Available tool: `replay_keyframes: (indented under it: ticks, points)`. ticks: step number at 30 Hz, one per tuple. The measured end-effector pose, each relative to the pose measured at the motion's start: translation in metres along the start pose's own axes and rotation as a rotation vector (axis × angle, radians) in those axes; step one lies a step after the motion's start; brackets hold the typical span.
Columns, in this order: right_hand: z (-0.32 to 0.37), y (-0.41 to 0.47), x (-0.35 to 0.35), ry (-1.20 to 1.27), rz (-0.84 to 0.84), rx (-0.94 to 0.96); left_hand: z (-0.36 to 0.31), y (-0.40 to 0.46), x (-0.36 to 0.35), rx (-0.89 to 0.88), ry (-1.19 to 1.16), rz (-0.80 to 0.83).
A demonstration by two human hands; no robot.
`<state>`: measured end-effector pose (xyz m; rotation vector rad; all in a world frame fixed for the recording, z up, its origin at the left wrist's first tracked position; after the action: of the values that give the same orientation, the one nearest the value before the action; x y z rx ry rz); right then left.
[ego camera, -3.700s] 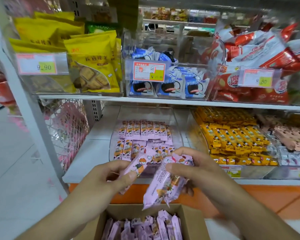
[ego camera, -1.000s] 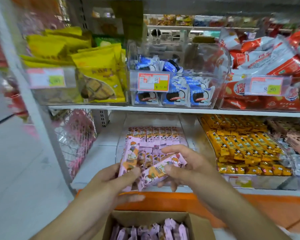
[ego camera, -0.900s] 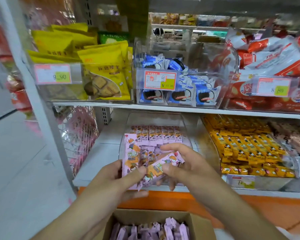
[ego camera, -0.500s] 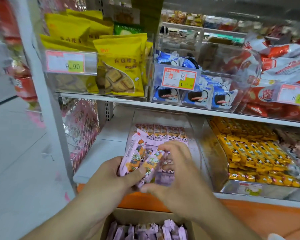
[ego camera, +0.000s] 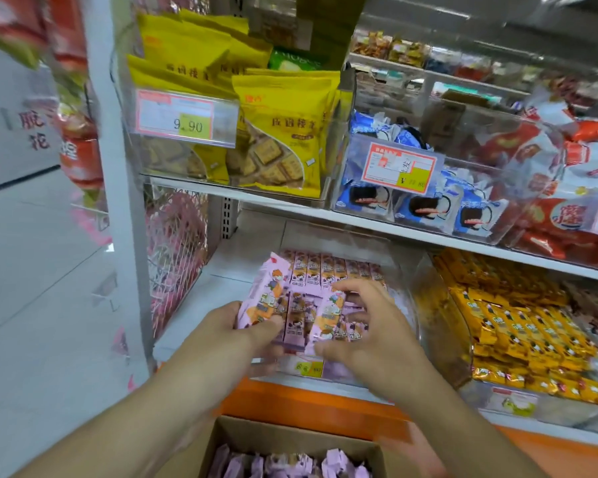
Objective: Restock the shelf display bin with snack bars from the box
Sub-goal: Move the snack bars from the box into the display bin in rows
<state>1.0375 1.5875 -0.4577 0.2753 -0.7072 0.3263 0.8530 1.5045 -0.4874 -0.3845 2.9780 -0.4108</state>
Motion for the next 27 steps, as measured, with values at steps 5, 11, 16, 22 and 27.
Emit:
replay_keyframes:
  ticks: [5,11,16,22,27]
  points:
    - [-0.045,0.044,-0.013,0.062,0.084,-0.205,0.0,0.006,0.005,0.01,-0.018,-0.03]
    - [-0.067,0.061,-0.05,0.092,0.29,-0.241,0.004,0.012,0.003,-0.004,0.004,-0.009]
    - [-0.067,0.059,-0.044,0.057,0.309,-0.222,0.004,0.014,-0.002,-0.003,0.004,0.032]
    - [-0.033,0.05,-0.015,0.192,0.174,-0.131,0.003,0.005,-0.023,-0.005,0.027,0.158]
    - [0.027,0.022,-0.002,0.646,0.311,-0.01,0.006,-0.007,-0.041,-0.009,0.08,0.255]
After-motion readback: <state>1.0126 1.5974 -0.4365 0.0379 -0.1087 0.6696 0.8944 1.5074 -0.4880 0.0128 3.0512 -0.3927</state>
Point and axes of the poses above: each hand's wrist, its own y-axis towards the middle knuckle, its own x-axis out of the back of the hand, z = x × y, the point moved 9 cm from there along y, towards the middle knuckle, and after that the axes turned 2 degrees about y, right-handed, at the moved point
